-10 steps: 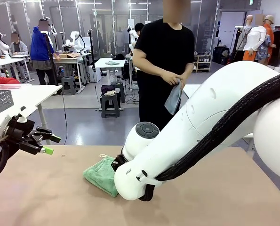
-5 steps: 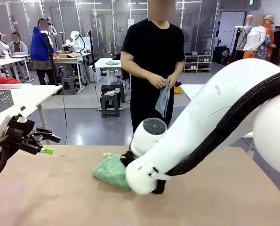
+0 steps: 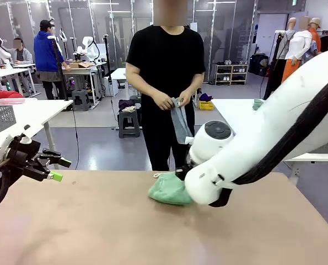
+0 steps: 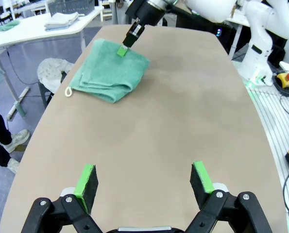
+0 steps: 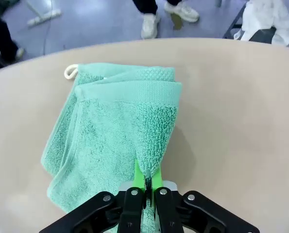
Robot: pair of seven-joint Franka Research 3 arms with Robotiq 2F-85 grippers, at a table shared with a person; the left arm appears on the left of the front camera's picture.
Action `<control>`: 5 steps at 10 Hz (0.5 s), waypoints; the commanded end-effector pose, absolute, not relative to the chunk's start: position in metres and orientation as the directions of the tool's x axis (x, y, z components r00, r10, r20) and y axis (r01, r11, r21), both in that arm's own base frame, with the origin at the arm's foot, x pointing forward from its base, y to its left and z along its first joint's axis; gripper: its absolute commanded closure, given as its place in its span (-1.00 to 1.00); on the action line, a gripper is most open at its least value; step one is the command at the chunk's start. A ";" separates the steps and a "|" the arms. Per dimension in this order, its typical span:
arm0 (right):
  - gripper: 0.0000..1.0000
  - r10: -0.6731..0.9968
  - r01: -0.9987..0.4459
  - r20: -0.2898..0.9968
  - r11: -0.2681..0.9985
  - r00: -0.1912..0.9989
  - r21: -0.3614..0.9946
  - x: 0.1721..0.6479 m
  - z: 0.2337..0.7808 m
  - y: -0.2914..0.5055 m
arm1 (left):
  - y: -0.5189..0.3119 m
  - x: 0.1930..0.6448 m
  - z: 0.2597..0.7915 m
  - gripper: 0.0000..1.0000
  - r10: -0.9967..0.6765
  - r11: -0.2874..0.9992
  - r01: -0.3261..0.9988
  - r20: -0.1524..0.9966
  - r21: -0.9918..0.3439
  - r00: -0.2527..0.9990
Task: Fold the towels and place them in the basket.
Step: Place the folded Towel with hook on the right side of the table.
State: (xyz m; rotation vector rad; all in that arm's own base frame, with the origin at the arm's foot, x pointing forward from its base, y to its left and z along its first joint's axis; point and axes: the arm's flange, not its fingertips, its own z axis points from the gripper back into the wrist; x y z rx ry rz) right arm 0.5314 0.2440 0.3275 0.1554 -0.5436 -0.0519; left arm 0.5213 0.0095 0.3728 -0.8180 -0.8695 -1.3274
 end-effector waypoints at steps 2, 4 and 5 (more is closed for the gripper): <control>0.89 0.126 -0.174 0.441 0.982 0.889 0.072 0.572 0.331 0.187 | 0.009 0.521 0.374 -0.93 -0.456 0.076 0.997 0.889 -0.013 0.046; 0.89 0.179 -0.207 0.426 0.978 0.887 0.021 0.588 0.335 0.163 | 0.009 0.521 0.374 -0.93 -0.456 0.076 0.997 0.889 -0.013 0.046; 0.89 0.204 -0.225 0.416 0.974 0.886 0.002 0.594 0.337 0.154 | 0.009 0.521 0.374 -0.93 -0.456 0.076 0.997 0.889 -0.013 0.046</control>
